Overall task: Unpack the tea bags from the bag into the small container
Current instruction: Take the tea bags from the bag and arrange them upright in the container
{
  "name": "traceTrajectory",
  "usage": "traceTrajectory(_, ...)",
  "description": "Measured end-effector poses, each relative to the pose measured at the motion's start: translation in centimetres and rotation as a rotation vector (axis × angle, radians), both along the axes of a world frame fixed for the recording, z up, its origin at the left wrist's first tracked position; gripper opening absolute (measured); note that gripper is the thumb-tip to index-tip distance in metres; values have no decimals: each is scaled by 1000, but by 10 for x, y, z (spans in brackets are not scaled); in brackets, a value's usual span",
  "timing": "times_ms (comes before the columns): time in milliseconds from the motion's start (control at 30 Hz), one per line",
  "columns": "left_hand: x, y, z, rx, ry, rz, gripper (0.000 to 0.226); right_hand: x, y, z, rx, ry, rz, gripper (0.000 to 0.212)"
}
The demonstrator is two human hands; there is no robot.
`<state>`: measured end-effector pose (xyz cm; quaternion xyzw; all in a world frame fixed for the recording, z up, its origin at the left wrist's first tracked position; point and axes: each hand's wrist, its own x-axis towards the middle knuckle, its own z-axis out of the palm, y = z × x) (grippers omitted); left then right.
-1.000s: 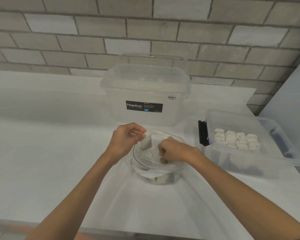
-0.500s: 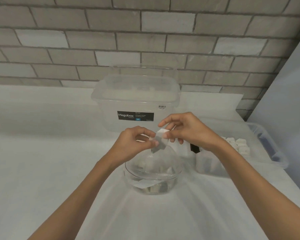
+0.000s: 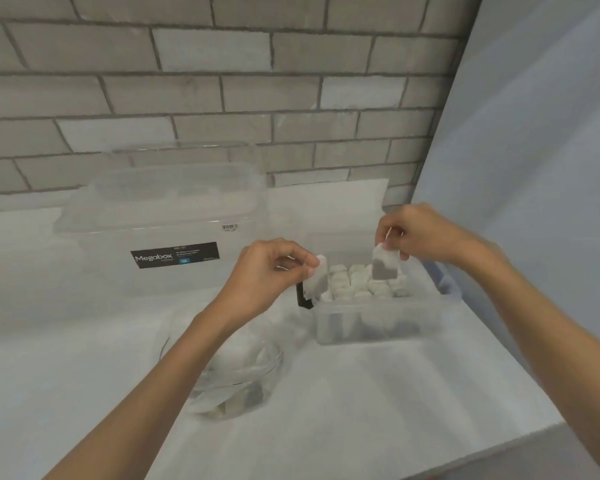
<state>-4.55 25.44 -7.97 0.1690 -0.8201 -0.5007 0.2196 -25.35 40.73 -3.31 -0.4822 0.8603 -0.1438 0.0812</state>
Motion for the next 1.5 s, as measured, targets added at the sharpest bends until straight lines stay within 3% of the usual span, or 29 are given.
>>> traceTrajectory(100,-14,7,-3,-11,-11,-19,11,-25,13,-27,313,22,-77,25)
traceTrajectory(233,-26,13,-3,-31,-24,-29,11,-29,16,-48,554,64,-104,24)
traceTrajectory(600,-43,23,-3,-37,-65,-28,11,-22,7,-74,632,54,-63,29)
traceTrajectory(733,-54,23,1,-87,-75,-21,10,-30,14,-55,530,-11,-65,25)
traceTrajectory(867,-74,23,11,-127,-65,-30,16,-48,26,-33,183,-155,-63,17)
traceTrajectory(967,-94,28,16,-167,-76,-47,21,-46,31,-19,-86,-277,29,27)
traceTrajectory(1067,-112,34,16,-217,-99,-61,28,-37,28,-16,-226,-401,74,31)
traceTrajectory(1233,-118,29,8,-235,-107,-24,28,-38,7,-40,-285,-426,32,10)
traceTrajectory(1500,-82,-3,5,-264,-121,184,17,-29,-58,-77,-154,-407,41,9)
